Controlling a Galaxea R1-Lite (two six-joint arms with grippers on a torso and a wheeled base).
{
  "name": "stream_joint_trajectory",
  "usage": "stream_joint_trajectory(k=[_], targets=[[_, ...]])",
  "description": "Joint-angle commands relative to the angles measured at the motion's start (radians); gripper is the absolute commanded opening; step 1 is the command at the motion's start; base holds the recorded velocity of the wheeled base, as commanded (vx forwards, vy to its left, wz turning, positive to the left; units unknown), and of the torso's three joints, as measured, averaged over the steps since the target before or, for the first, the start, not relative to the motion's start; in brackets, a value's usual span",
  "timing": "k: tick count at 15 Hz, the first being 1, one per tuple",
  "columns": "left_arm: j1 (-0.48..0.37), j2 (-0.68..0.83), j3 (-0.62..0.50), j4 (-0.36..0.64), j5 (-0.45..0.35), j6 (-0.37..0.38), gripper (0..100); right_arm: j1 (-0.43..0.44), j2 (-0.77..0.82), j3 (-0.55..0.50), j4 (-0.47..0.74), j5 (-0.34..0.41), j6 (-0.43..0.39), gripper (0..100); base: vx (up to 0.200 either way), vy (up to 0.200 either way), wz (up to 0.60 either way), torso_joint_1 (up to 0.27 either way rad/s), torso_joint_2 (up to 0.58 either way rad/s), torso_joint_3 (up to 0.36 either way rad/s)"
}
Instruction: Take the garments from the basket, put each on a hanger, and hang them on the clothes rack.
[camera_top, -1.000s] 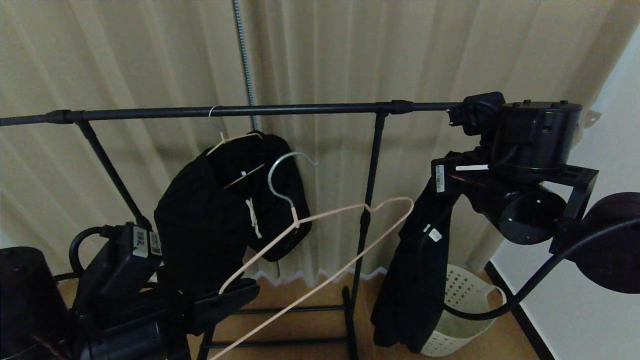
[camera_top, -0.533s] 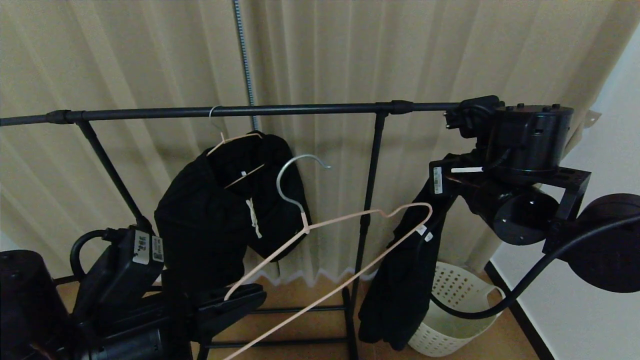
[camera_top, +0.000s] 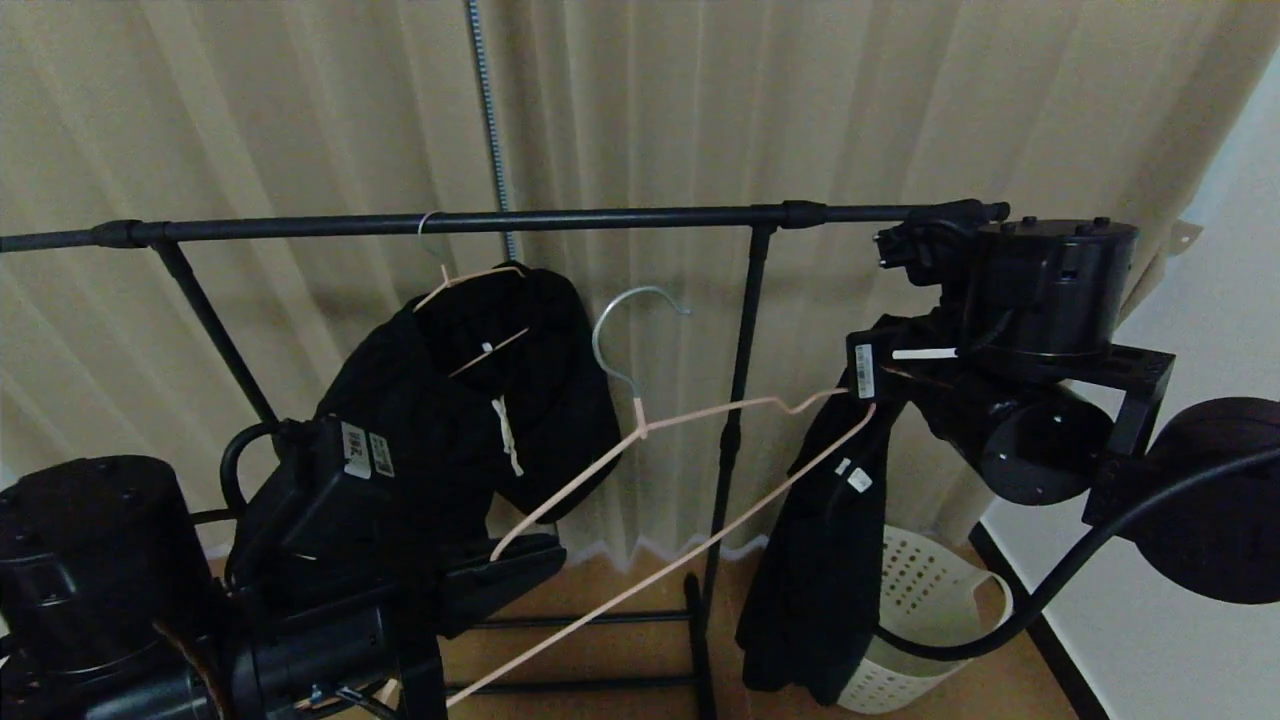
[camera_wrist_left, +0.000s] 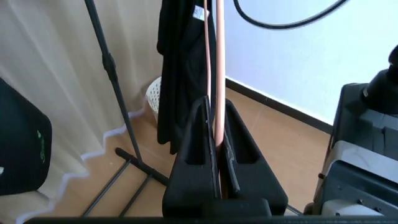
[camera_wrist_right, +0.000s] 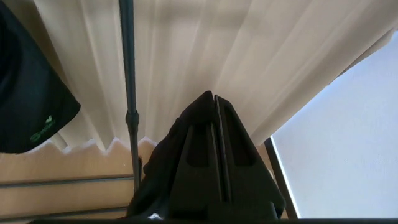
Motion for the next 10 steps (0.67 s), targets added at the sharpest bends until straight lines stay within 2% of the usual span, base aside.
stream_joint_trajectory(k=[1,5,10], targets=[[-0.004,0.067,-0.01,-0.051,0.001,-0.003,0,0.005,-0.003,0.008,0.0,0.0,-0.001,0,0.0,0.0,0.0,0.0,0.0,0.0],[-0.004,0.138,-0.019,-0.135,0.006,-0.021,0,0.021,-0.009,0.019,0.0,-0.009,0.001,0,0.0,0.0,0.0,0.0,0.0,0.0],[-0.003,0.147,-0.035,-0.137,0.02,-0.023,0,0.047,-0.019,0.029,0.0,-0.027,0.002,0,0.0,0.0,0.0,0.0,0.0,0.0]])
